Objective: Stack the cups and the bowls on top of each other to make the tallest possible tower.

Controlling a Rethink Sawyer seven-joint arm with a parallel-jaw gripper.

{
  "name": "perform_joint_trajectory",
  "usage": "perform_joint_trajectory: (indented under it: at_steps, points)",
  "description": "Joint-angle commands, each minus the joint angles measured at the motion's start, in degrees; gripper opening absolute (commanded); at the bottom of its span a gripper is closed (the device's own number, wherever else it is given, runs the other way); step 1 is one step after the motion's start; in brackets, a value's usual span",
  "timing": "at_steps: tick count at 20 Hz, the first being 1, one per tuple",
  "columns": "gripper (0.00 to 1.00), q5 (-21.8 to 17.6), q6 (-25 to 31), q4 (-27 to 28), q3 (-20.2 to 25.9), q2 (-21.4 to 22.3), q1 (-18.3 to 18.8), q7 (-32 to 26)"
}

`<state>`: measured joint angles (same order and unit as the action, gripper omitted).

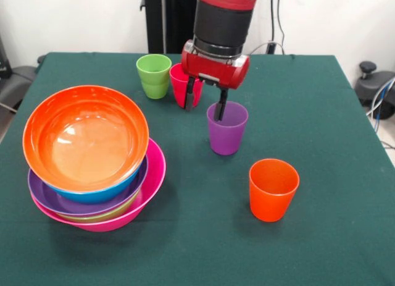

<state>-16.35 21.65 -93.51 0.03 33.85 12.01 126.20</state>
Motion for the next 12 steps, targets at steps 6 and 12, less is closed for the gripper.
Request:
perform_joint_trajectory:
  at_steps: [6, 12]
  points:
    - [1.00, -1.9, -7.6, 2.0, -0.6, -8.1, -3.0, 5.1]
    - [1.00, -0.3, -8.2, 2.7, -1.0, -9.1, -4.0, 4.8]
